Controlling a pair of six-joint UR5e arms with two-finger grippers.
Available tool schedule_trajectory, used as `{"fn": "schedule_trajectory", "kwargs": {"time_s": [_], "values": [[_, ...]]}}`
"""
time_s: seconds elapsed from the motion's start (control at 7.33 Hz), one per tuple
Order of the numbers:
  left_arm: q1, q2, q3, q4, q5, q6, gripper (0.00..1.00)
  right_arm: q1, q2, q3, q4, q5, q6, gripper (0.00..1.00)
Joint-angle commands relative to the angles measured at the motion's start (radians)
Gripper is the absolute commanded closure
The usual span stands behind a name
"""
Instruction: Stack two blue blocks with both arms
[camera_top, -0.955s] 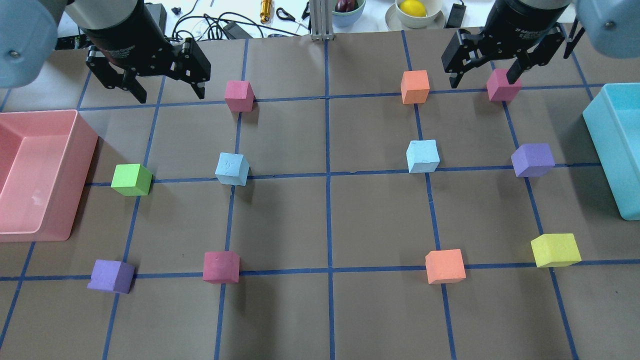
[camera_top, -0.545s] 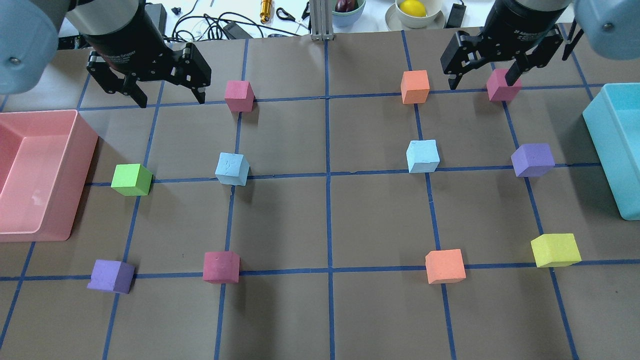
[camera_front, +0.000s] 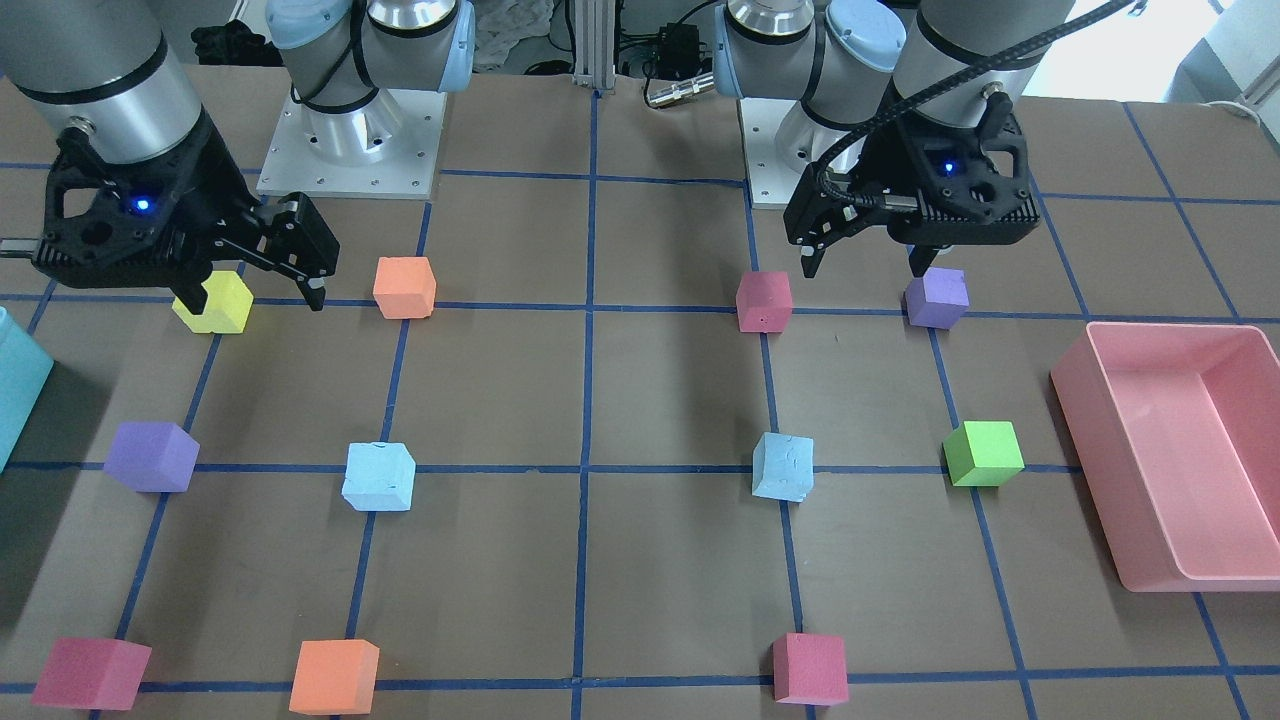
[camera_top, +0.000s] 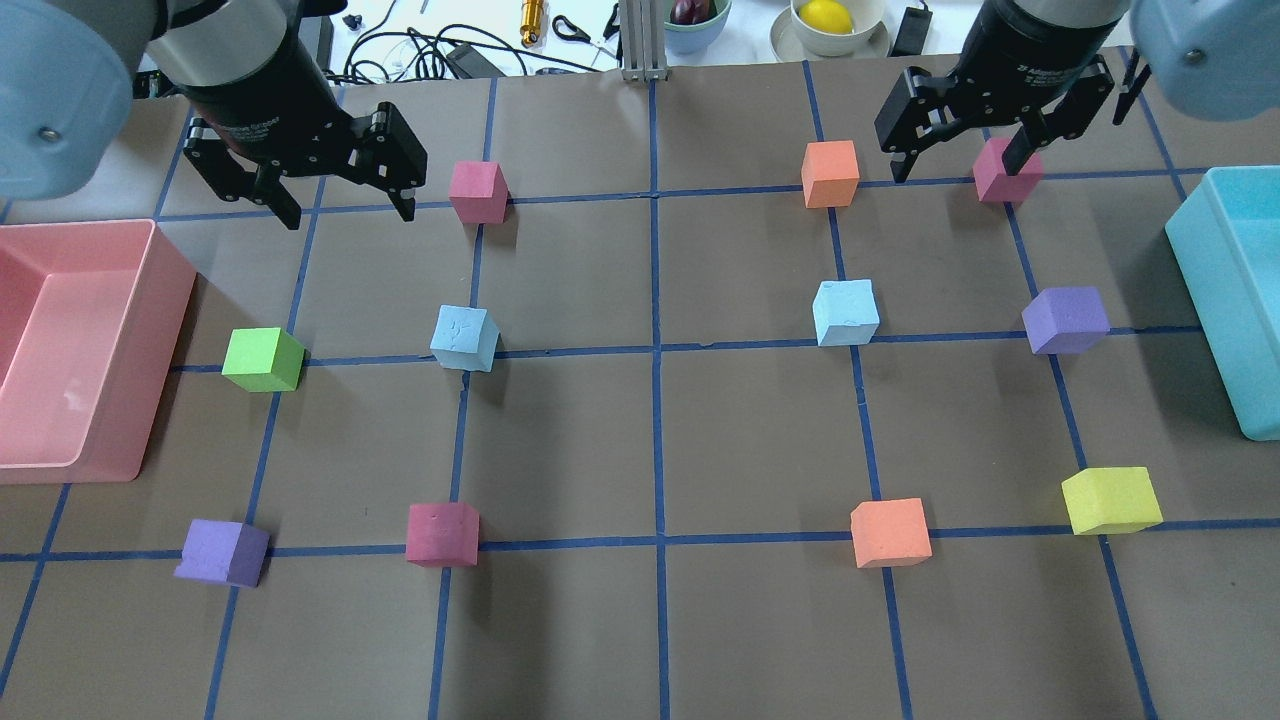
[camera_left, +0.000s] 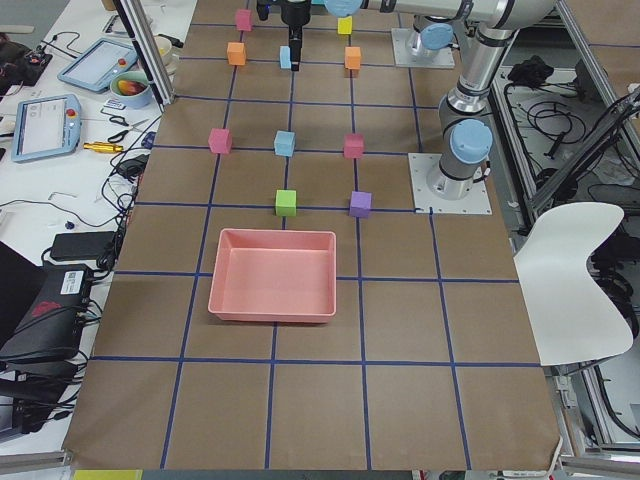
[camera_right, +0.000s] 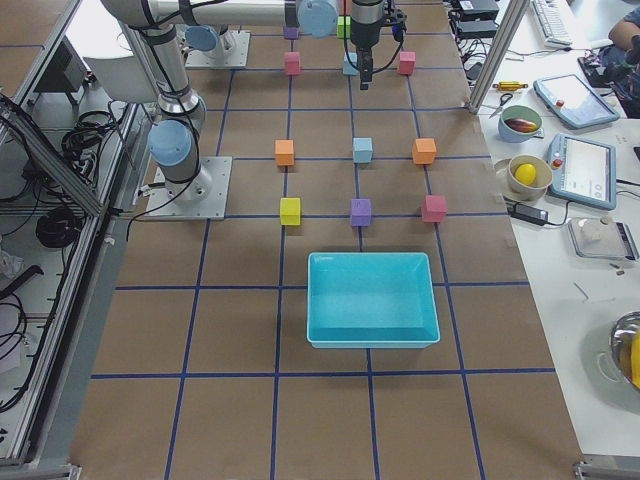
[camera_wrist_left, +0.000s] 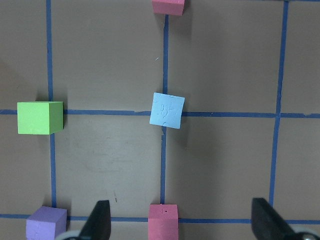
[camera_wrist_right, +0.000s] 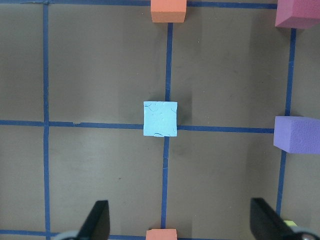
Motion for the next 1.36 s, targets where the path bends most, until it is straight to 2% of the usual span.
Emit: {"fn": "schedule_trajectory", "kwargs": {"time_s": [0.0,0.14,0.27,0.41,0.55,0.68,0.82,0.95,1.09,1.23], "values": [[-0.007,-0.008,-0.06,0.006,0.007,-0.007,0.0,0.022,0.206,0.002,-0.051,-0.002,-0.001,0.0],[-0.005,-0.029,-0.084,0.064,0.007,-0.011,0.0,0.027,0.303,0.003,-0.126,0.0,0.004,0.0],[-0.005,-0.048,-0.129,0.145,-0.004,-0.011,0.0,0.029,0.368,0.006,-0.132,0.003,0.008,0.0],[-0.005,-0.08,-0.207,0.279,-0.003,-0.008,0.0,0.041,0.405,0.014,-0.148,-0.005,0.011,0.0],[-0.001,-0.118,-0.298,0.439,0.007,0.011,0.0,0.048,0.412,0.043,-0.196,-0.013,0.01,0.07],[0.001,-0.155,-0.362,0.522,0.007,0.018,0.0,0.048,0.415,0.106,-0.287,-0.014,0.007,0.07],[-0.005,-0.163,-0.377,0.531,-0.005,0.004,0.0,0.048,0.407,0.161,-0.346,-0.019,0.001,0.2],[-0.007,-0.166,-0.387,0.531,-0.006,0.008,0.0,0.048,0.407,0.175,-0.356,-0.049,0.004,0.53],[-0.007,-0.172,-0.391,0.531,-0.007,0.009,0.0,0.048,0.406,0.166,-0.357,-0.039,0.01,0.88],[-0.005,-0.177,-0.39,0.529,0.0,0.022,0.0,0.048,0.399,0.148,-0.356,-0.033,0.013,1.0]]}}
